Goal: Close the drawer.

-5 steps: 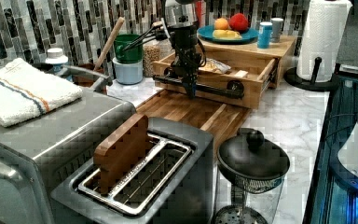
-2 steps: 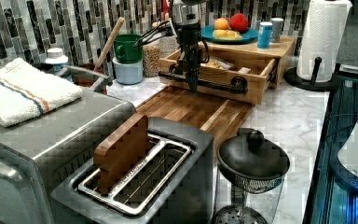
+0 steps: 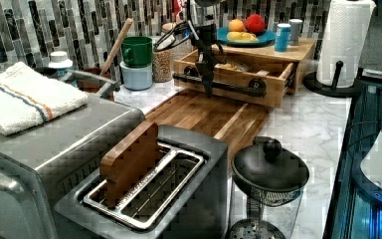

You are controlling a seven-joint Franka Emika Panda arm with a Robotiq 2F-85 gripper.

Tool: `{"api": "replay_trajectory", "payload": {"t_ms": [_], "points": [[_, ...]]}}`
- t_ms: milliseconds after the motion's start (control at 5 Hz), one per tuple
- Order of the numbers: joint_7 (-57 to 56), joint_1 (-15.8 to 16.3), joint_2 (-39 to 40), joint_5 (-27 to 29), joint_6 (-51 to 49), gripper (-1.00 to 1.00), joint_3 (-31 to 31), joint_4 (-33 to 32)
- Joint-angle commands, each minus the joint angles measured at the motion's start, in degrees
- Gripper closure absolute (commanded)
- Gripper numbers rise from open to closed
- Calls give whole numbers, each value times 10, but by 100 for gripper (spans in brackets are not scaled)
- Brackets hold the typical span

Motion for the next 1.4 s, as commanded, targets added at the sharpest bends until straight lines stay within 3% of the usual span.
{"api": "replay_trajectory", "payload": {"t_ms": [200,400,800,1400], "points": [[-83,-114,43,-56,38,100,-91,114],[-101,-142,51,-44,69,100,-93,127],[-143,-174,72,-58,36,100,-99,200],[-145,-174,77,-59,19,100,-99,217]]}}
